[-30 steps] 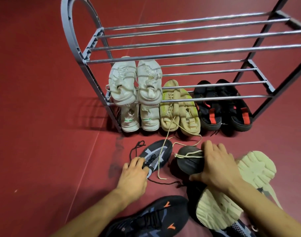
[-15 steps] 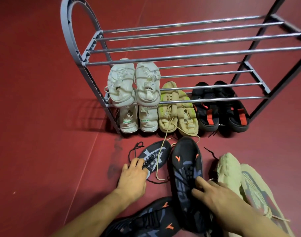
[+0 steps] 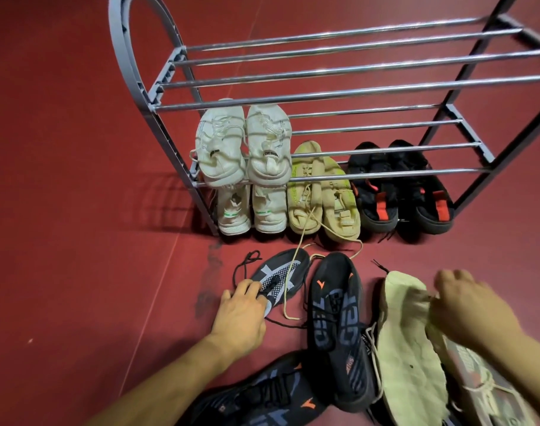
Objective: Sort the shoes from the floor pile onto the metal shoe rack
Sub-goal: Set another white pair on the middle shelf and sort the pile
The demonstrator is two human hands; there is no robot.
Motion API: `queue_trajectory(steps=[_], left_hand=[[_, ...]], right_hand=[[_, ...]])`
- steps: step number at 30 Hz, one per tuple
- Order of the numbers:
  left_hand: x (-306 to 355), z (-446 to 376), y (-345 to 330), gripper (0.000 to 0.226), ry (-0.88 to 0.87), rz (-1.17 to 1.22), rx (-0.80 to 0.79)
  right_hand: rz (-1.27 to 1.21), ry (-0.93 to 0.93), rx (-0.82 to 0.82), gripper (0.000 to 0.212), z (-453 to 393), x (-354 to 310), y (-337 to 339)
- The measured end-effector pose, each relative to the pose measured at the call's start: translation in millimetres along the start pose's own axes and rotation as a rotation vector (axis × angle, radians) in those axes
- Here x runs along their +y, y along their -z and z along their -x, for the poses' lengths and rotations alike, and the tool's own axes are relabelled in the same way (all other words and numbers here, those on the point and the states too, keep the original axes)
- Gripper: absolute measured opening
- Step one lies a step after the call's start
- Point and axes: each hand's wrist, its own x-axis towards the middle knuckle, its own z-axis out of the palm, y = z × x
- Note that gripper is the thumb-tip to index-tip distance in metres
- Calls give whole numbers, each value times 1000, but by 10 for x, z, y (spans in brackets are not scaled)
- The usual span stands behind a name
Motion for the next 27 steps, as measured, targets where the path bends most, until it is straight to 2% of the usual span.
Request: queue_trajectory(steps=[1,3,4,5,7,9,13,14,15,17,18,19,20,23,27], left_hand=[[3,-4,3,39,2,0,3],[16,-6,4,39,9,-3,-2],[25,-6,5,39,14,-5,-5],[29,-6,7,39,17,-6,-7],[31,-4,9,39,24,-7,-6],[29,-3,-1,38,24,-12,-2],[49,-5,-20,38,30,-16,-6],[54,-3,-22,38,34,-17,-9],[58,0,-13,38,36,-23,-7],[67,8,-11,38,32,-35,-1],[73,10,-14,39,33,-34,0],[76,8,-20,39,36,-33,2],[79,8,-23,39,41,-33,5],[109,3,-24,39,58,-35,11],[113,25,-40,38,56,-36,30]], right_hand=[[-22,-122,-31,49,-117,166,-76],[-55,-319,-233,88,-264,460,-237],[-73,-278,-327,101,-331,585,-402],[-109,-209,-388,102,-372,650,-558],[-142,-115,-266,83,-279,574,-645],[-195,-97,-86,89,-15,222,-467],[-292,-113,-186,120,276,-327,-351],[-341,-143,-181,118,286,-371,-309],[-411,-163,-150,102,256,-363,-271],[-521,-197,-95,56,155,-303,-222],[-512,-194,-83,42,119,-276,-202],[-479,-177,-90,37,88,-254,-203],[-456,-163,-120,40,67,-253,-210],[-415,-99,-223,70,51,-268,-277],[-468,-69,-265,61,80,-258,-108]])
